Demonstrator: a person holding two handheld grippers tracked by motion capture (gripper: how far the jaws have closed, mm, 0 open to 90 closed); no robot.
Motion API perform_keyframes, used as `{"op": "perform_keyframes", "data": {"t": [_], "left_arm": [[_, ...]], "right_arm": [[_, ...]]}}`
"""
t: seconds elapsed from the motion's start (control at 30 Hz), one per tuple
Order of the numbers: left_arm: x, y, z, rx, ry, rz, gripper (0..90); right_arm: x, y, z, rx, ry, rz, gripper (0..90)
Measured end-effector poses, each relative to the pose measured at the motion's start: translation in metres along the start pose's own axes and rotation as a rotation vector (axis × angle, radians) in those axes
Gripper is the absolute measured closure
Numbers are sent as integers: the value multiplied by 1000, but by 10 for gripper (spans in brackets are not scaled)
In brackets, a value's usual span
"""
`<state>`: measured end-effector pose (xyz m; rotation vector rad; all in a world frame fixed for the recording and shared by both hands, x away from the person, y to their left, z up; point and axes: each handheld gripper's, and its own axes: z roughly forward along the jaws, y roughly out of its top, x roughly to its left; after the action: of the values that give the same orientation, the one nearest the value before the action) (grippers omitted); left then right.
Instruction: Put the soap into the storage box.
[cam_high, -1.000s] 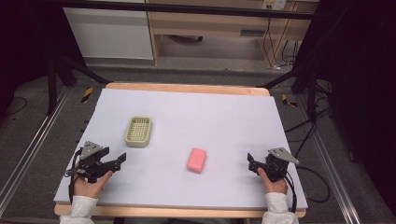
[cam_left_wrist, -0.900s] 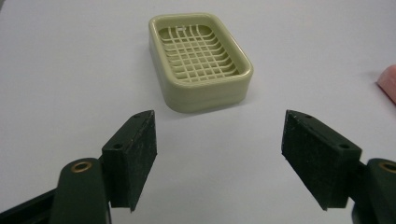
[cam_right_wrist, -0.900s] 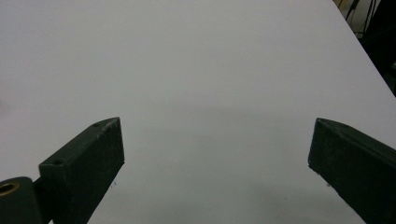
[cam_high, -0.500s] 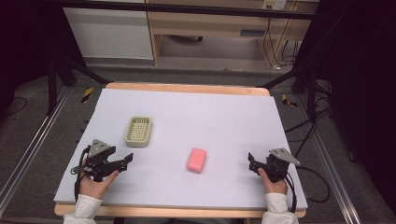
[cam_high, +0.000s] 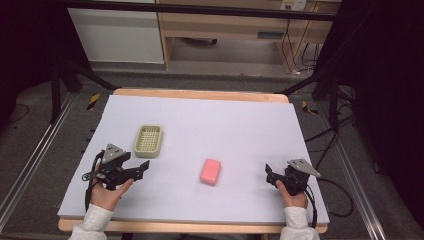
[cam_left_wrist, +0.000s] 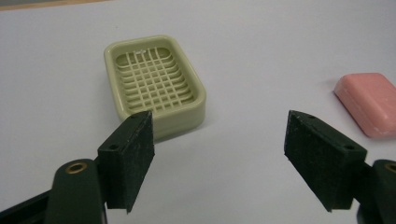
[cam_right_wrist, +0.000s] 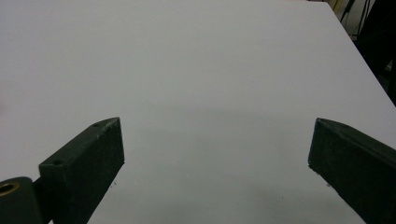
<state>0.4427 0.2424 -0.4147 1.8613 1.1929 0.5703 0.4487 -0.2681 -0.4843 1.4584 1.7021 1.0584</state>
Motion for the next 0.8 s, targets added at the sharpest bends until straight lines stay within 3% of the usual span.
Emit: {"op": "perform_keyframes", "data": {"t": [0.2, 0.8], "left_arm": [[-7, 9, 2, -7, -12, 11, 234], [-44, 32, 23, 12, -63, 63, 235]], "right_arm": [[0, 0, 0, 3, 2, 1, 39], [0, 0, 1, 11, 8, -11, 39]]}}
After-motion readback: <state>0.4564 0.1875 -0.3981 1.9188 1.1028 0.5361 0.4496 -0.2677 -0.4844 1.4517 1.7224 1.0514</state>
